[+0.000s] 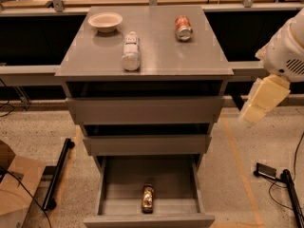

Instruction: Pick orange can from bottom drawer and place on counter

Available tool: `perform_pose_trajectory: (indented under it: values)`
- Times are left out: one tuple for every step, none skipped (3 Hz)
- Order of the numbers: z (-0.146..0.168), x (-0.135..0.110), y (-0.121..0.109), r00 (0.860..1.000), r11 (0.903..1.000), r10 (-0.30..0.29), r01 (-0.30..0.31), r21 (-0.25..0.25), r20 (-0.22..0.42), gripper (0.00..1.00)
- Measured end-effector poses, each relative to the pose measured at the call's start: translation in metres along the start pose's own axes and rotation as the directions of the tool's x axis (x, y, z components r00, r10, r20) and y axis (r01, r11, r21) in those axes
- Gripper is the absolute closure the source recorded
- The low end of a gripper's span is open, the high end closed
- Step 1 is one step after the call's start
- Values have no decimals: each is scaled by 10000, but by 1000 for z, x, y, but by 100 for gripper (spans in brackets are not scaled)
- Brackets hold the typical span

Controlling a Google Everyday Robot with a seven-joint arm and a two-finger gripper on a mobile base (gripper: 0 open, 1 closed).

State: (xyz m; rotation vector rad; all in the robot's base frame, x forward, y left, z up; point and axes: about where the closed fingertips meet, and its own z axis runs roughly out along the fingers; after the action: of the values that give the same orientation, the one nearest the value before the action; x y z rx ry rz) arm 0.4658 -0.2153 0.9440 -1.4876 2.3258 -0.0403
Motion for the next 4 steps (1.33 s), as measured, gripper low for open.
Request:
perform_pose_trajectory:
  values:
    - [46, -2, -11, 9900, 9899, 1407, -1405, -185, 57, 0]
    - [49, -3, -12, 9804, 9803, 1971, -1969, -182, 79, 0]
    - [53, 1, -17, 9738, 9738, 2272, -2272, -41, -109, 0]
    - [95, 5, -14, 9395, 9379, 3423, -3422, -566, -78, 0]
